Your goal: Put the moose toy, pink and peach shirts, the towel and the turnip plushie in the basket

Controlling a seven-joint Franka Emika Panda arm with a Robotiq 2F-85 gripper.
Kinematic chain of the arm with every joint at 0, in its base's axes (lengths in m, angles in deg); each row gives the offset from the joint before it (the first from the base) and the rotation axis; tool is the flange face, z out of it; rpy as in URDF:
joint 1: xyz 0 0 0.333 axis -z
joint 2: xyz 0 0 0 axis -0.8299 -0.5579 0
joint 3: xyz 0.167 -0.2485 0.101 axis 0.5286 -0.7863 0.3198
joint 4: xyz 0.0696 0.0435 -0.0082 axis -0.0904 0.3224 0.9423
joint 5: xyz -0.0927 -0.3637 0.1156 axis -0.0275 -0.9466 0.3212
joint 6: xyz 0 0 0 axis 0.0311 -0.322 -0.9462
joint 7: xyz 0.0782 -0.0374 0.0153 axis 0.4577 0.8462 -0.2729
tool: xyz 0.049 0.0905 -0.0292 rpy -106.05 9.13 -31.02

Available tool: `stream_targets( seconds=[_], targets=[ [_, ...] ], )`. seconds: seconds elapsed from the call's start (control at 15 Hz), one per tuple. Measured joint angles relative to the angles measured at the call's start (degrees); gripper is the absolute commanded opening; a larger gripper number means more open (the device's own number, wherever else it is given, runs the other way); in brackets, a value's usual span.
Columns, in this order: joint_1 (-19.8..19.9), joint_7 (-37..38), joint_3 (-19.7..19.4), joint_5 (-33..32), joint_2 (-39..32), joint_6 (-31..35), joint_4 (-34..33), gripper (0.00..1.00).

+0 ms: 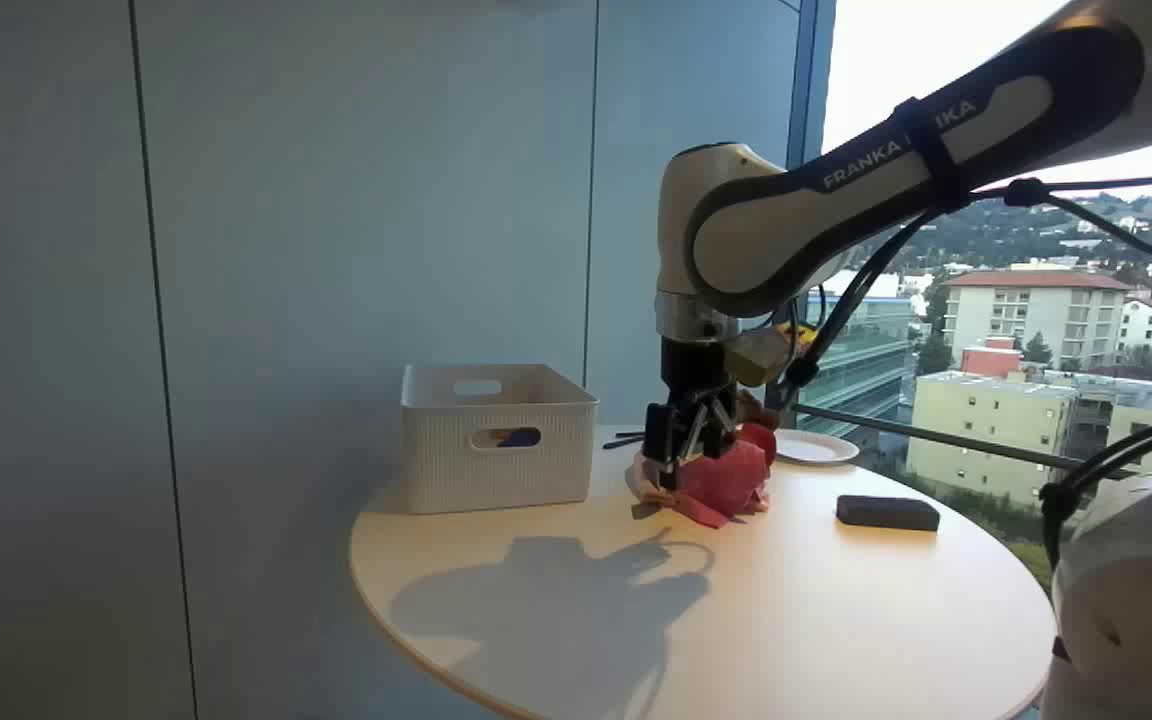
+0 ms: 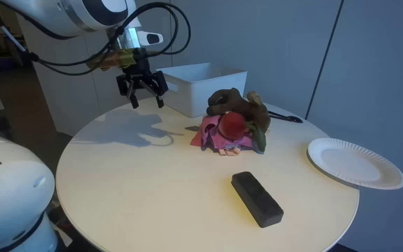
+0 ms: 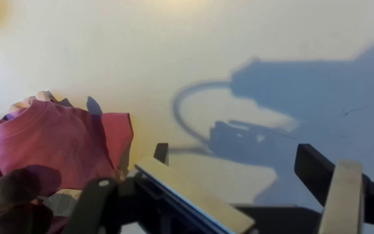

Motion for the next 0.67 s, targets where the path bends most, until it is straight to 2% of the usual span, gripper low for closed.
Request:
stream_targets(
  seconds=[0.67],
  targets=[
    [0.00,0.00,-0.01,0.00,0.15,0.04,-0.40,1.00]
  ],
)
